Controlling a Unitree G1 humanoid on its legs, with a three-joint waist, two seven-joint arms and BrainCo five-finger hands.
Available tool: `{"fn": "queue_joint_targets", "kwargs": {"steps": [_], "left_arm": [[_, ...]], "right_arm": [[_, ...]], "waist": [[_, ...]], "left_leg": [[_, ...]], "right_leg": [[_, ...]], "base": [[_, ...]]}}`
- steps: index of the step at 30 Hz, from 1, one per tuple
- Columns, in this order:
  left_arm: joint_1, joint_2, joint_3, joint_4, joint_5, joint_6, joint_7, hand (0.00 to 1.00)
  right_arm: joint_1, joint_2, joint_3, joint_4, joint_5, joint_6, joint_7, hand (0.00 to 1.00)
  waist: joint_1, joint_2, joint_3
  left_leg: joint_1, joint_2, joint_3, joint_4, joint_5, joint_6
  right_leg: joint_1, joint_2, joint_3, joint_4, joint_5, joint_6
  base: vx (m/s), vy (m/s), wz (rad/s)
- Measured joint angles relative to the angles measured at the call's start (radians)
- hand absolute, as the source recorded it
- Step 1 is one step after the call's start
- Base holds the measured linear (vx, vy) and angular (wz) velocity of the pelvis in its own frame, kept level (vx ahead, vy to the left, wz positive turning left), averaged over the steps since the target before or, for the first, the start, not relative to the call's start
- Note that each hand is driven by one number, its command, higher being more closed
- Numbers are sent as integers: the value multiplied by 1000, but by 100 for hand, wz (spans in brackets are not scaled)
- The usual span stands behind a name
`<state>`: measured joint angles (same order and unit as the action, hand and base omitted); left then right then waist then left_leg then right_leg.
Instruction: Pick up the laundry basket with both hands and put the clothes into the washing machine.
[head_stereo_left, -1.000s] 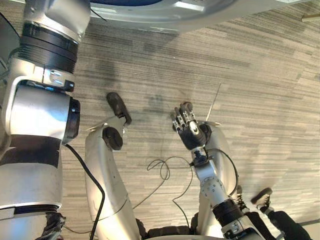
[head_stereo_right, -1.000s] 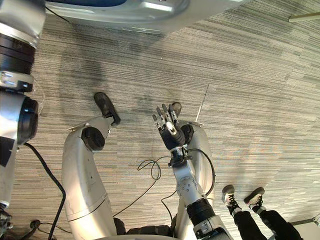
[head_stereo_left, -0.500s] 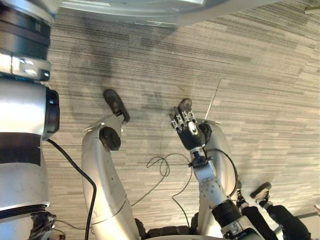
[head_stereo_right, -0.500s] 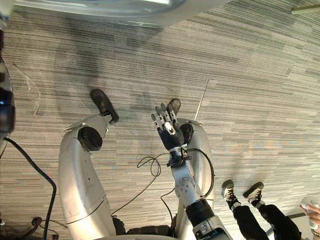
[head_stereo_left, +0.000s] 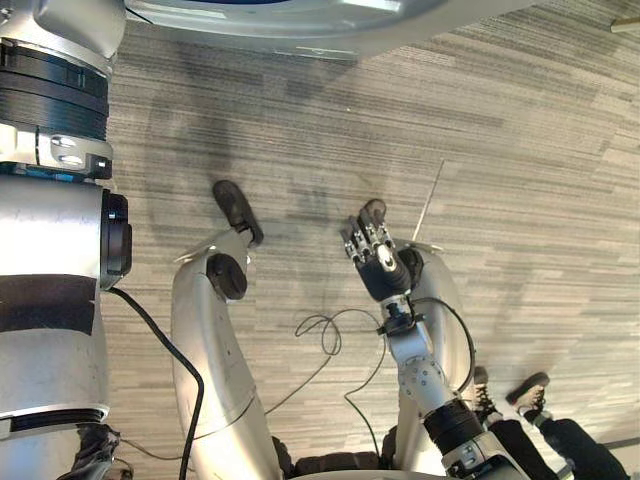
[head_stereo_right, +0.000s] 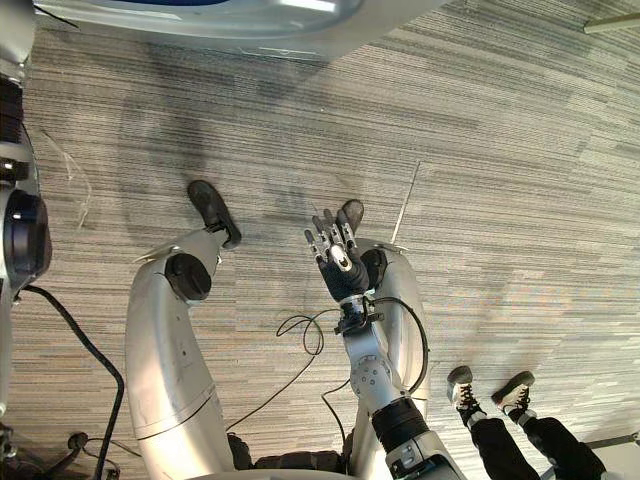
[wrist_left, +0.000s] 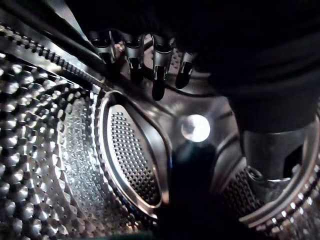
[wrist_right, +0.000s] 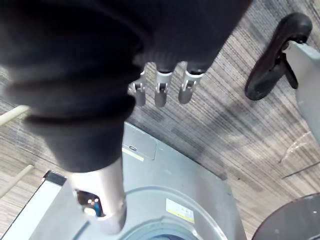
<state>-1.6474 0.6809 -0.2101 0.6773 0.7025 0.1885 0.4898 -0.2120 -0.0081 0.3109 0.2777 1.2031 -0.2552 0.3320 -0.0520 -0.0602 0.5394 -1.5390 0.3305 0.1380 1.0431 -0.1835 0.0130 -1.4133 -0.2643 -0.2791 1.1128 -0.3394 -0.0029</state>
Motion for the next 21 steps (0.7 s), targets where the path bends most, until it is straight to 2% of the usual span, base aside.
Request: {"fn": "queue_joint_targets", "kwargs": {"steps": [2,4,6,7,9,11,16,19,21], "left_arm": [[23,-1,46,-19,-29,1,1,0],[112,-2,116,-98,-102,-4,-11,0],[216,-2,206,-185,-218,-32,-53,0],[298,-2,264,-232,-311,-59,-94,0],[429,-11,301,-320,-390,-105,-144,0],[575,-91,349,-416,-459,-130,-158,0],[872,-216,369,-484,-440,-134,-175,0],[1091,-317,369,-551,-416,-136,-257,0],[1234,-418,366,-571,-416,-137,-322,0]], "right_arm": [[-4,2,-3,13,-2,-2,-2,0],[-9,8,-25,25,-15,-2,-7,0],[-10,15,-55,30,-26,8,-23,0],[-10,20,-82,30,-28,31,-31,0],[-10,20,-115,30,-32,51,-35,0],[-10,17,-148,32,-39,70,-50,0],[-9,8,-188,53,-47,70,-54,0],[6,-1,-212,59,-54,78,-55,0],[24,-9,-227,63,-69,91,-69,0]], "waist": [[2,0,0],[6,0,0],[10,1,0],[12,1,0],[14,1,0],[21,1,-1],[35,4,-2],[52,9,-4],[68,13,-7]], "left_leg": [[12,-1,0,-10,7,1],[36,-5,-1,-27,19,-3],[55,-16,-5,-47,34,-9],[70,-17,-7,-58,43,-13],[89,-15,-11,-68,51,-18],[120,-14,-11,-79,54,-22],[190,-16,3,-125,65,-36],[239,-15,4,-151,73,-44],[293,-15,8,-168,75,-47]], "right_leg": [[11,-1,-2,-1,1,-1],[32,-2,-7,-9,3,-5],[52,-3,-15,-17,5,-9],[66,-3,-18,-21,5,-10],[85,-1,-18,-26,7,-14],[111,0,-15,-27,9,-17],[161,4,-10,-53,15,-26],[207,13,-13,-74,16,-29],[258,17,-14,-91,16,-29]], "base": [[-48,11,7],[-40,3,12],[-48,6,13],[-61,2,12],[-53,-1,5],[-56,-2,-1],[-52,-16,2],[0,0,0],[-4,-32,2]]}}
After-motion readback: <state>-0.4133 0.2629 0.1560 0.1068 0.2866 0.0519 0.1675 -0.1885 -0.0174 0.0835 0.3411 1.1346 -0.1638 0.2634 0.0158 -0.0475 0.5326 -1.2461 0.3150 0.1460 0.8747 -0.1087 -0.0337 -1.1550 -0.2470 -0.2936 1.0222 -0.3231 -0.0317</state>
